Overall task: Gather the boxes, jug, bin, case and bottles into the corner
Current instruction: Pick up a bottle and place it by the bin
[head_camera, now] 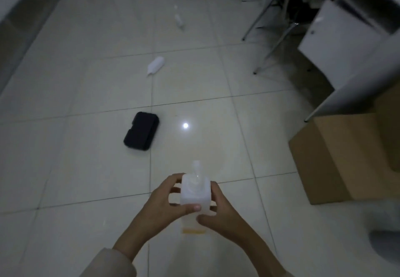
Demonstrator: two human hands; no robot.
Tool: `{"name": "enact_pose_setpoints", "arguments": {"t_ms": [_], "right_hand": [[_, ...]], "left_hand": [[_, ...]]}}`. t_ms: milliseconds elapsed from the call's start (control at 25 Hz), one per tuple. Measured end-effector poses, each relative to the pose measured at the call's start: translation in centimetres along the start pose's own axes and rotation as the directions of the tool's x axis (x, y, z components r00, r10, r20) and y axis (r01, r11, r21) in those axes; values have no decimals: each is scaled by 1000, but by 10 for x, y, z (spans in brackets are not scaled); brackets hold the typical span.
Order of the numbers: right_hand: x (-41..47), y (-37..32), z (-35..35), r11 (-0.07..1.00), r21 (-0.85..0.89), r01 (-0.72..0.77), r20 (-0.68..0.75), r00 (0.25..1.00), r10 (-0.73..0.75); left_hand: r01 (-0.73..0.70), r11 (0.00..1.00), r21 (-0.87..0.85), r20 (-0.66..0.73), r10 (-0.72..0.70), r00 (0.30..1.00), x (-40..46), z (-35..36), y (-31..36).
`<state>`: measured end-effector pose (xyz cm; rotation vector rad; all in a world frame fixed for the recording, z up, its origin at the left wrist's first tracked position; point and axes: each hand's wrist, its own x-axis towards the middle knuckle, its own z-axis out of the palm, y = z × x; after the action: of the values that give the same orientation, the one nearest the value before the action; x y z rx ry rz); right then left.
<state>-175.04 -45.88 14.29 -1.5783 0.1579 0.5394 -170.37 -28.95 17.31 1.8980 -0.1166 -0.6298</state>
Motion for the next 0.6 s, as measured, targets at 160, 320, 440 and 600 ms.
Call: {"name": "enact_pose_setpoints", "arguments": {"t_ms": [160, 320, 440, 600], "right_hand": [[-59, 3, -120, 997, 40, 59, -253, 966, -47], [-133, 1, -238, 992, 23, 127, -455, 885, -103], [-180, 4, -296, 985, 1, 174, -542, 827, -146], [-212, 20, -339, 993, -39, 110, -667, 737, -108]], "left_hand": [[-70, 995, 65, -21, 71, 997, 42, 118, 52], [-169, 973, 155, 6, 170, 985, 76, 234, 104], [-239, 961, 138, 113, 225, 968, 94, 311, 142], [-285, 952, 110, 270, 247, 930, 108, 393, 168]]}}
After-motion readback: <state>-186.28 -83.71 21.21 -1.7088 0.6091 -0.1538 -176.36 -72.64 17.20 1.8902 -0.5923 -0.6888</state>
